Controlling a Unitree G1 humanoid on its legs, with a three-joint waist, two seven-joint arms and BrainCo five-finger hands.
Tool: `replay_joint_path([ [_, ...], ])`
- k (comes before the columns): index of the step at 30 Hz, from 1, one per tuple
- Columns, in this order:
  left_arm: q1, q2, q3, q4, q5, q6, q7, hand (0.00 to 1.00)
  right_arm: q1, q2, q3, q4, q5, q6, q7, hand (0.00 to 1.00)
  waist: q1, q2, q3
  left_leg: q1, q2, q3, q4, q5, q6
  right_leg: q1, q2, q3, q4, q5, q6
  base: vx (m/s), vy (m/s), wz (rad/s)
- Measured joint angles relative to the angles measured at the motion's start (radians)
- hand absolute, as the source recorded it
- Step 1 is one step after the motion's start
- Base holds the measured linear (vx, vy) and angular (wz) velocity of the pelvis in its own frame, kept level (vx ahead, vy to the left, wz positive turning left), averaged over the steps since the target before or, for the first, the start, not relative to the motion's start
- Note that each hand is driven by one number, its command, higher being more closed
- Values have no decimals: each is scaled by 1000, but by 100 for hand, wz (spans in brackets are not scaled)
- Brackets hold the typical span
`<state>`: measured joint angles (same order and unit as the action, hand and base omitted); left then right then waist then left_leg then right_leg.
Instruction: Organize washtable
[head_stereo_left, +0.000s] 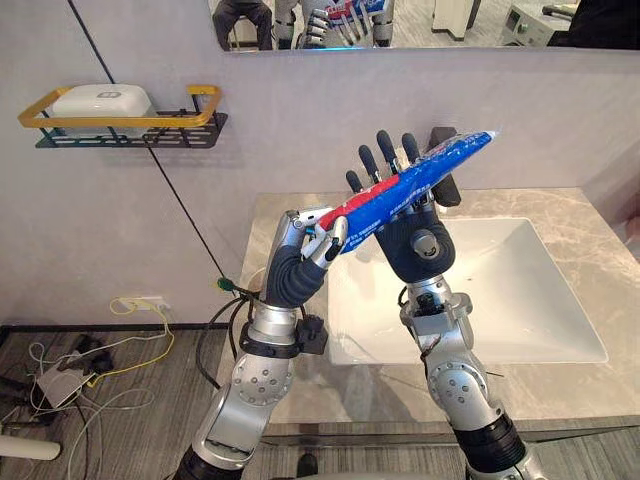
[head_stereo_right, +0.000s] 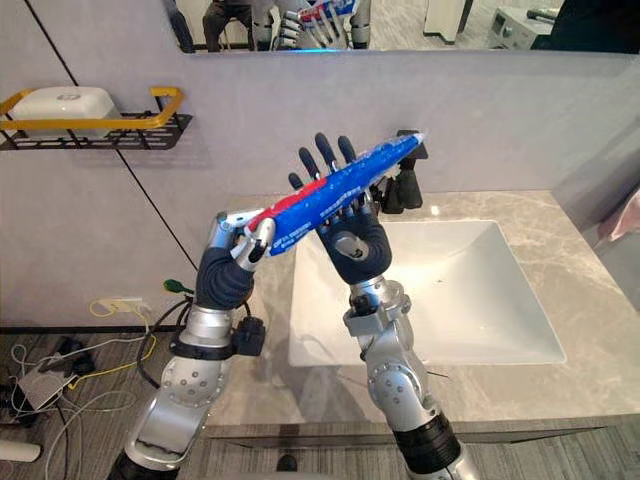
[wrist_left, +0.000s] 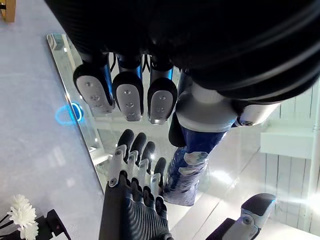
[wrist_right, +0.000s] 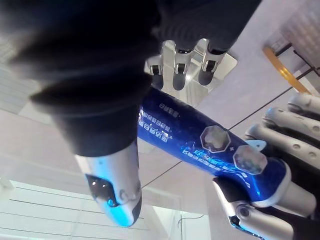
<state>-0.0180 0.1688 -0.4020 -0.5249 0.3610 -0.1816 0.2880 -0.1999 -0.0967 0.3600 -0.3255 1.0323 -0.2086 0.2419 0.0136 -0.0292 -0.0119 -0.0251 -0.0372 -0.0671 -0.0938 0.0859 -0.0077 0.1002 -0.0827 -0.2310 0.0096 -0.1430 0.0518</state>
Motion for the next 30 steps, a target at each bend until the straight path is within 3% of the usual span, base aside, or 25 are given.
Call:
replay_joint_path([
  [1,0,-1,-1,0,-6,-1,0,100,-8,4,-2,1,0,0,-1,100,1,0,0,-1,0,-2,0,2,1,0,0,-3,0,0,0,-53,-10,7],
  [25,46,-7,-23,16,-37,-18,-37,100,-30,49,-26,10,-5,1,-21,100,1,-7,-5,-5,3,2,-1,6,1,-2,4,-5,-3,1,-1,-9,-2,1],
  [26,46,-7,-22,16,-37,-18,-37,0,-30,49,-26,11,-5,1,-21,100,2,-7,-5,-5,3,2,-1,6,1,-2,4,-5,-3,2,-1,0,0,0],
  [30,70,-17,15,16,-42,-11,-37,0,-30,50,-30,32,-17,11,-20,100,2,-7,-5,-5,6,10,-1,6,1,-2,6,0,-6,6,-2,0,0,-3],
])
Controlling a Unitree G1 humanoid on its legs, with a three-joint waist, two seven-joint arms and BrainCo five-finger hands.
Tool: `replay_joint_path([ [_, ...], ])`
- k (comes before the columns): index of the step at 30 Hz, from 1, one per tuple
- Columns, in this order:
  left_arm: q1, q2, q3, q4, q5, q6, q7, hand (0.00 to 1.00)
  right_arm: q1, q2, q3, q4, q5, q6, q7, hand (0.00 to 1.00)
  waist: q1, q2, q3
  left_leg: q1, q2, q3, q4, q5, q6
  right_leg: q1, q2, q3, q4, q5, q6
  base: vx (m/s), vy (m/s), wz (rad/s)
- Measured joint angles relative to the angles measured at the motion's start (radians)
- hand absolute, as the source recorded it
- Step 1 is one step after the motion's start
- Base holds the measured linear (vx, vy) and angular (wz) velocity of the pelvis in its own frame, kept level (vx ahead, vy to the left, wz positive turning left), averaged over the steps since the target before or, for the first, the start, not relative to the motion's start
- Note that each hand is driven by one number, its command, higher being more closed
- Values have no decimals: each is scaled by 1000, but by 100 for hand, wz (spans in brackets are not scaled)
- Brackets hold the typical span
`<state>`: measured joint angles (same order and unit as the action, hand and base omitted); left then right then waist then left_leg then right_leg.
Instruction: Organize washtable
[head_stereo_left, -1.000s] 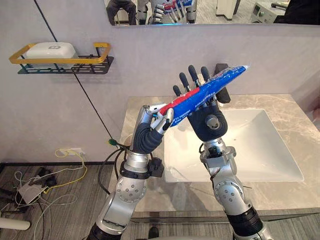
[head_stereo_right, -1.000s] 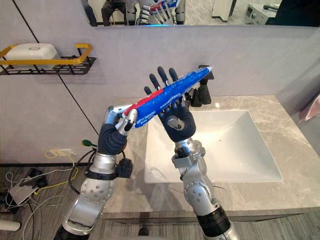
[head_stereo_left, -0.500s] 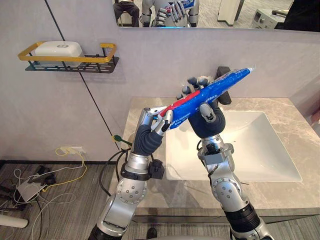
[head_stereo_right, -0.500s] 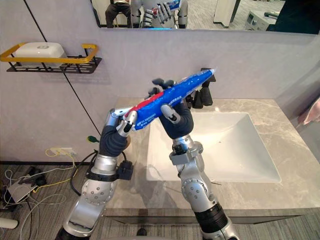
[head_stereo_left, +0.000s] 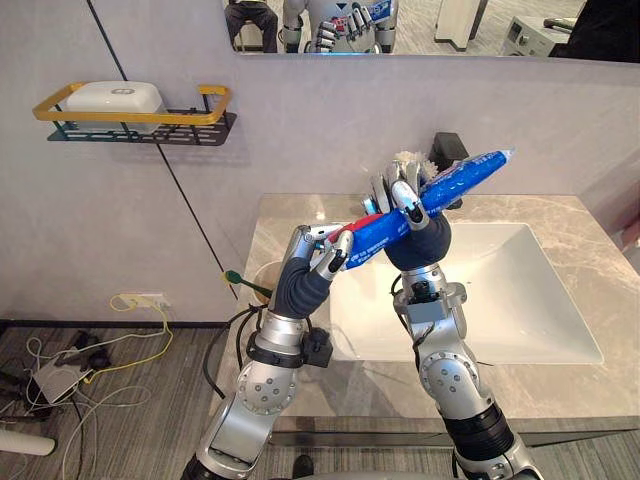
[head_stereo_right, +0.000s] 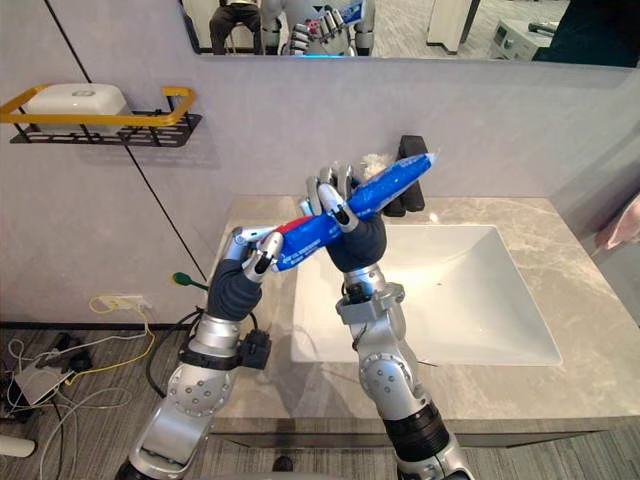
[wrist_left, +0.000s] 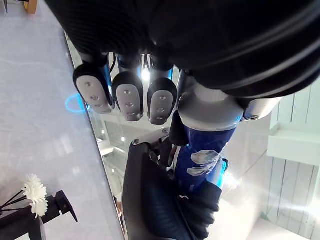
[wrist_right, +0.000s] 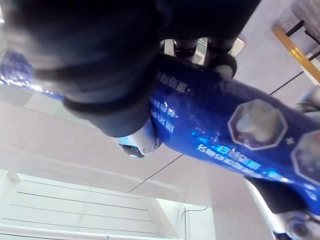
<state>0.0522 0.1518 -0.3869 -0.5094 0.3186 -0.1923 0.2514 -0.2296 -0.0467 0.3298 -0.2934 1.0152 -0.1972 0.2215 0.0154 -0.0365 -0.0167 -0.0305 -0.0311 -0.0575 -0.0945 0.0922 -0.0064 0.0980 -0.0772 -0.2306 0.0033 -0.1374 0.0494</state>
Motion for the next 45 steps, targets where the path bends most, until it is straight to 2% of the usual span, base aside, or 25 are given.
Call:
replay_joint_path([
  [4,10,-27,43,-2,-10,0,11,0,0,-1,-6,8,-7,17,0,100,0,0,0,0,3,4,0,0,0,0,2,4,-3,3,-1,-6,-2,-3],
  [9,19,-51,145,-59,-33,-2,63,0,5,-3,-87,13,-7,18,0,100,0,0,0,0,3,4,0,0,0,1,3,3,-4,3,-1,0,0,0],
  [15,46,-51,170,-81,-33,-2,82,0,5,-3,-96,13,-6,18,0,100,0,0,0,0,3,4,0,0,0,2,3,2,-5,3,-1,0,0,0],
  [22,105,-56,294,-132,-33,-4,121,0,22,-2,-115,13,-9,18,0,100,2,0,0,0,2,1,0,0,0,4,2,-2,-5,3,-1,0,0,0],
  [28,192,-116,455,-138,-74,-3,161,0,48,-2,-174,13,-32,19,-1,100,5,1,0,0,1,-2,0,0,0,5,2,-6,-5,3,-1,0,0,1],
  [32,245,-152,575,-132,-149,-7,172,0,68,-3,-218,4,-43,18,-2,100,11,1,0,0,0,-8,-1,0,0,9,2,-11,-7,3,-1,0,0,4],
  [34,260,-158,636,-83,-205,-15,168,0,83,-3,-243,0,-43,19,-2,100,23,2,-1,0,-1,-8,-1,0,0,9,1,-12,-8,3,-1,0,0,0],
  [37,277,-190,730,47,-359,-14,159,0,86,-2,-264,0,-43,19,-3,100,29,3,-3,-1,-1,-10,-2,0,0,8,1,-14,-9,3,-1,0,0,0],
  [41,281,-202,789,180,-488,-9,111,0,87,-2,-266,0,-44,28,-2,100,31,2,-3,-8,-2,-11,-2,0,0,2,1,-15,-8,3,-1,0,0,0],
  [45,283,-218,811,300,-511,0,71,0,87,-1,-279,2,-44,33,-2,100,41,2,-4,-9,-3,-11,-2,0,-1,1,-1,-15,-9,3,-1,0,0,0],
])
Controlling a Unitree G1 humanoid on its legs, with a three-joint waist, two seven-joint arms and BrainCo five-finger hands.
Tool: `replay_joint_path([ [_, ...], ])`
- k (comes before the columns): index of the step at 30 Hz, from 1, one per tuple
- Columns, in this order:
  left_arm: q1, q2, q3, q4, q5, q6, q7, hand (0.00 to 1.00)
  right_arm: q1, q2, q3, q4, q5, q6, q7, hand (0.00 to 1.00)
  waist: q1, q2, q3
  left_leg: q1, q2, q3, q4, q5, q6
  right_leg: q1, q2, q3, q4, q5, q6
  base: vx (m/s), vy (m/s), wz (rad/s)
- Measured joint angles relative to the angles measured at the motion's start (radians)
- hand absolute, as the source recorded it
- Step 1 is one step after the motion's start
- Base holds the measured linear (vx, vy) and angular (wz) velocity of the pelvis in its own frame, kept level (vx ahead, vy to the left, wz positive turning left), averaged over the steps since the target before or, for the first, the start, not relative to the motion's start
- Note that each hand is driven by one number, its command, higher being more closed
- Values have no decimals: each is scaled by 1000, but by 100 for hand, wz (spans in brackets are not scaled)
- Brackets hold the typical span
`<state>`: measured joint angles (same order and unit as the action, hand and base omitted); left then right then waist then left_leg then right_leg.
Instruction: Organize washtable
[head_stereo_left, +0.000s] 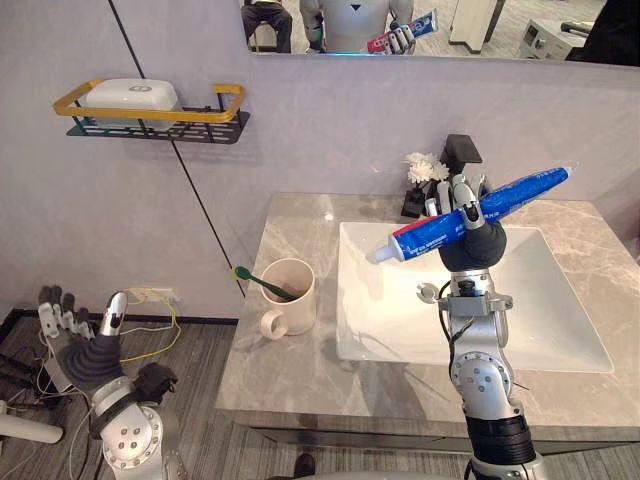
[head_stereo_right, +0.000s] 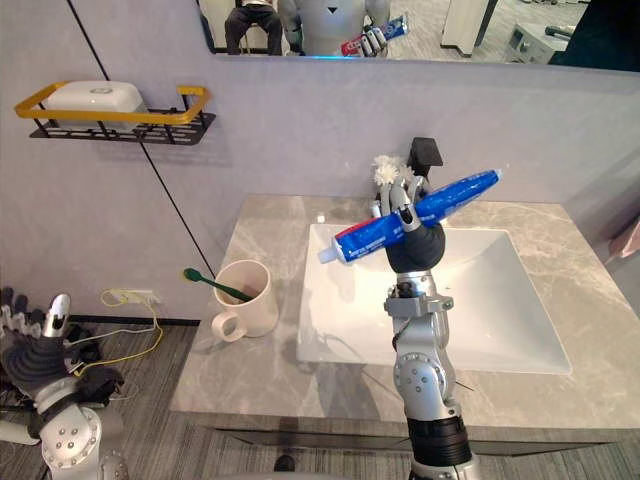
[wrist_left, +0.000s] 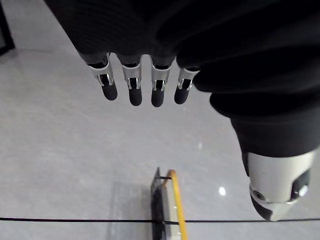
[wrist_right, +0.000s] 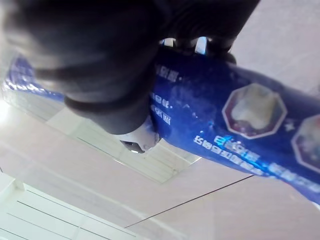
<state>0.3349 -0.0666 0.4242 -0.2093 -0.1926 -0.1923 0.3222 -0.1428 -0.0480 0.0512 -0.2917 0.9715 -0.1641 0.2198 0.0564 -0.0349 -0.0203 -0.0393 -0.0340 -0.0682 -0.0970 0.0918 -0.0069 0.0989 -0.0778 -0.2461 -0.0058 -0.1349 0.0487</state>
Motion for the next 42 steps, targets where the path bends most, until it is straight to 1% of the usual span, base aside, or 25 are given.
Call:
replay_joint_path([
  [3,1,0,11,108,-23,15,-23,0,0,-1,-6,6,0,0,0,100,13,0,0,0,0,0,0,0,0,0,0,0,-1,0,0,0,0,0],
  [5,1,0,22,242,-33,26,-40,0,0,0,-2,19,-1,15,1,100,14,-1,0,-1,0,-1,0,0,0,0,0,-1,-2,0,0,0,0,0],
  [6,1,0,22,280,-33,32,-43,0,0,-1,-2,27,-1,16,1,100,14,-1,-1,-1,0,-1,0,0,0,0,0,-1,-2,0,0,0,0,0],
  [7,1,1,23,385,-33,38,-60,0,0,-1,-1,49,-1,18,1,100,13,-5,-3,-2,0,-1,0,0,0,0,0,-1,-2,0,0,0,0,0],
  [8,1,1,23,425,-33,43,-64,0,0,-1,-1,55,-1,18,1,100,13,-7,-4,-3,0,-1,0,0,0,-1,0,-1,-3,0,0,0,0,0],
  [10,1,0,23,559,-33,67,-86,0,0,-2,-1,78,-1,18,1,100,13,-15,-9,-6,0,-1,0,0,0,-5,0,-1,-3,0,0,0,0,0],
  [12,2,0,24,625,-33,77,-102,0,0,-4,-2,82,-1,18,1,100,14,-19,-11,-12,0,-1,0,0,0,-11,0,-1,-1,0,0,0,0,0],
  [16,2,1,29,728,-32,78,-117,0,-2,-28,2,82,0,18,1,100,14,-21,-13,-15,-1,-6,1,0,0,-14,-2,-2,3,0,0,0,0,0],
  [18,2,1,28,765,-29,79,-128,0,-12,-40,5,88,-1,18,1,100,13,-22,-13,-14,-1,-8,1,0,0,-14,-2,-2,4,0,0,0,0,0],
  [20,0,10,5,804,-27,78,-128,0,-27,-50,7,111,0,17,1,100,13,-23,-14,-14,0,-8,1,1,-1,-13,-1,-2,5,0,0,-18,-5,1],
  [22,-1,32,-43,858,2,80,-146,0,-50,-83,25,147,-1,18,1,100,14,-24,-14,-14,1,-11,1,3,-3,-13,0,-3,6,0,0,-16,-5,2],
  [26,-4,44,-82,910,14,81,-148,0,-93,-108,59,158,-3,20,0,100,15,-25,-13,-16,4,-12,1,4,-5,-9,4,-3,7,0,0,0,0,0],
  [29,-5,53,-129,944,49,86,-150,0,-145,-124,68,173,-38,20,-1,100,17,-26,-13,-15,6,-14,1,6,-7,-6,6,-3,7,0,0,0,0,3],
  [31,-5,59,-142,952,55,88,-161,0,-173,-134,75,191,-46,20,-2,100,17,-26,-13,-14,7,-15,1,6,-7,-6,7,-3,8,0,0,0,0,0],
  [32,-8,74,-160,961,61,88,-170,0,-202,-150,89,207,-63,20,-5,100,18,-25,-11,-12,8,-16,1,7,-8,-3,8,-3,8,0,-1,0,0,0],
  [37,-27,94,-192,987,91,89,-176,0,-286,-172,148,234,-104,21,-15,100,20,-23,1,-2,10,-18,1,7,-9,5,10,-3,11,0,-1,0,0,0],
  [39,-44,104,-202,995,96,89,-189,0,-328,-179,164,235,-133,23,-21,100,29,-26,20,2,12,-19,0,8,-9,10,12,-4,13,-1,-1,-45,-13,1],
  [41,-52,110,-218,999,98,89,-189,0,-341,-180,166,237,-152,23,-22,100,41,-28,22,2,12,-20,0,8,-9,10,12,-4,13,-1,-1,-17,-6,1],
  [42,-53,112,-225,1000,100,88,-190,0,-359,-180,179,249,-161,23,-23,100,41,-29,23,2,12,-22,1,9,-8,10,12,-7,13,-1,-1,-21,-15,5],
])
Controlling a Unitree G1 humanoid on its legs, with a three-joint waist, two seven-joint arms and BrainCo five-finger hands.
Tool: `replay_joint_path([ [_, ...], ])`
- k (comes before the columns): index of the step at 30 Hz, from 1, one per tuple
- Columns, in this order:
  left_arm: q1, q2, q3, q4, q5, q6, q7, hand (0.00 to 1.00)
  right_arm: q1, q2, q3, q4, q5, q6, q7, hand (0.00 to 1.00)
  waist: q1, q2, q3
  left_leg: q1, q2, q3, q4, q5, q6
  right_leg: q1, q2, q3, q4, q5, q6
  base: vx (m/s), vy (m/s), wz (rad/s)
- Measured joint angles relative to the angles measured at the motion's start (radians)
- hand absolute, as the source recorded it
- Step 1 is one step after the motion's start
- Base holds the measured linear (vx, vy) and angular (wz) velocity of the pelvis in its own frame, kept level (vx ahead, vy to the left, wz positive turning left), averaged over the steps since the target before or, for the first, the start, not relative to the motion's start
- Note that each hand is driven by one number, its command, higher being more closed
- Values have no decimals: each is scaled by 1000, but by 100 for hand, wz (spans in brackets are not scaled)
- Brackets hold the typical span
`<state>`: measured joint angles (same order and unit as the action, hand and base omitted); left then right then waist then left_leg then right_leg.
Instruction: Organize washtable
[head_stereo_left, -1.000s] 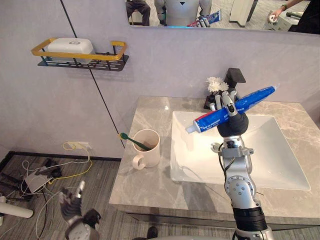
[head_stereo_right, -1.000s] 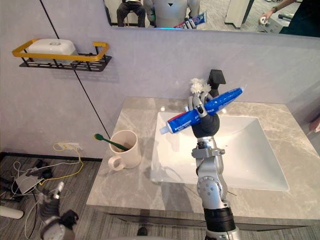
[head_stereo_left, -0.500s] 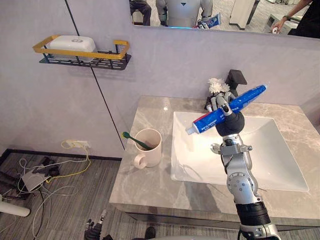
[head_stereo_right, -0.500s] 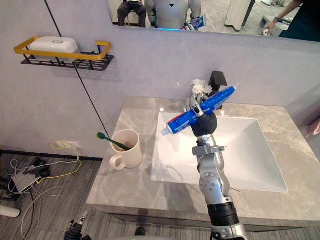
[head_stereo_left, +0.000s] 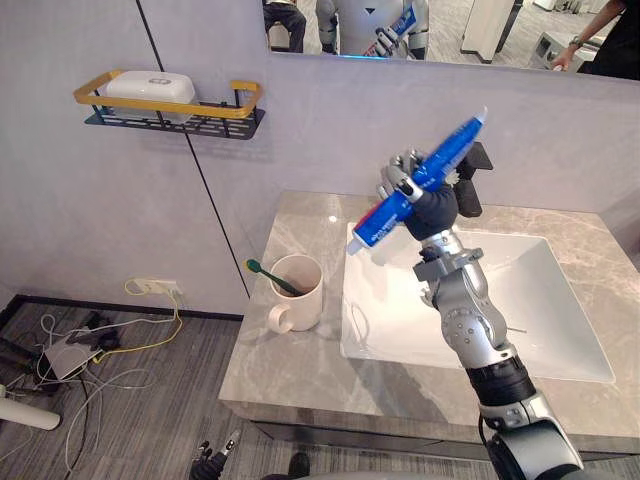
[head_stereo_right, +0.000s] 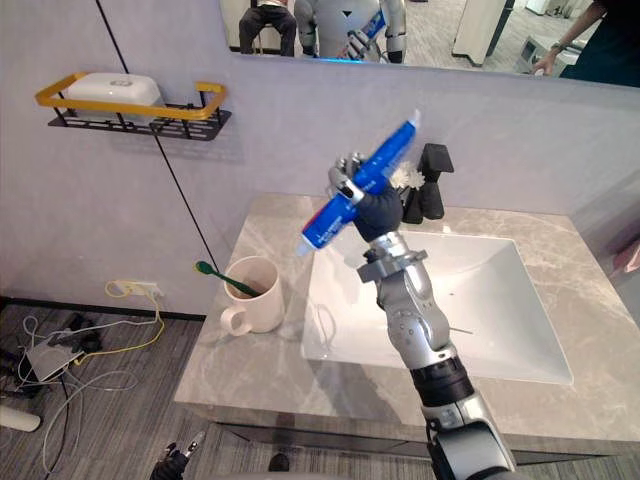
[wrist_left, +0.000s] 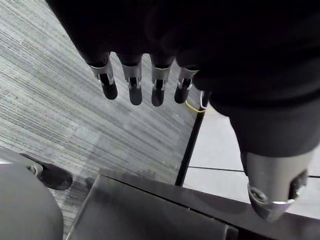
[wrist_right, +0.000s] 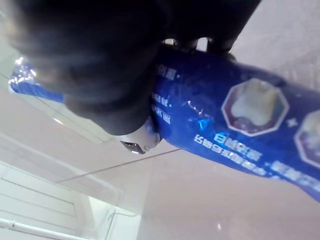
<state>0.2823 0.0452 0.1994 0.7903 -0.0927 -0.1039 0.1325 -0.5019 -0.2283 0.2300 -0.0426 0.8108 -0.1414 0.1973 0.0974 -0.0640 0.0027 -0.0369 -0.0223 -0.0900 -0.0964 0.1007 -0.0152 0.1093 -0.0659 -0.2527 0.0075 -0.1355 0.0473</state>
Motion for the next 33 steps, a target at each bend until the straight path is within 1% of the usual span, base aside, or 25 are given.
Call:
replay_joint_path([
  [3,-2,8,-3,3,7,0,-1,0,-56,-10,34,35,-24,12,-3,100,0,-2,7,0,-1,-4,0,2,0,2,0,-5,0,0,0,-19,-12,6],
  [4,-7,8,-12,4,9,0,-1,0,-79,-23,48,40,-35,14,-3,100,0,-2,18,3,-1,-10,0,3,0,7,0,-12,0,0,0,-41,-17,11],
  [7,-11,15,-21,5,24,0,-2,0,-119,-32,69,64,-49,15,-4,100,2,-3,25,1,-1,-16,0,5,-1,7,1,-20,0,0,0,-31,-12,7],
  [11,-16,20,-40,12,26,-1,-3,0,-160,-39,108,78,-78,20,-18,100,14,-3,26,1,-1,-16,0,5,-1,7,1,-20,0,0,0,0,0,0],
  [12,-26,21,-40,25,26,-1,-3,0,-165,-43,112,79,-83,20,-19,100,23,-2,27,1,-1,-15,0,5,-1,7,1,-20,0,0,0,0,0,0],
  [15,-28,22,-41,26,26,-2,-3,0,-198,-45,136,114,-115,27,-20,100,26,-4,31,1,-1,-16,0,5,-1,8,1,-21,0,0,0,0,0,0],
  [20,-28,38,-60,26,27,-2,-2,0,-202,-44,175,117,-146,35,-19,100,26,-10,45,1,-1,-16,0,5,-1,8,2,-21,0,0,0,0,0,0],
  [25,-29,46,-78,26,27,-2,-1,0,-208,-36,206,157,-180,40,-20,100,26,-9,49,1,-1,-15,0,5,-1,8,2,-21,-1,0,0,0,0,0],
  [33,-29,49,-87,26,27,-2,-1,0,-208,-32,256,159,-231,43,-16,100,26,-7,52,0,0,-15,0,5,-1,8,2,-21,-2,0,0,0,0,0],
])
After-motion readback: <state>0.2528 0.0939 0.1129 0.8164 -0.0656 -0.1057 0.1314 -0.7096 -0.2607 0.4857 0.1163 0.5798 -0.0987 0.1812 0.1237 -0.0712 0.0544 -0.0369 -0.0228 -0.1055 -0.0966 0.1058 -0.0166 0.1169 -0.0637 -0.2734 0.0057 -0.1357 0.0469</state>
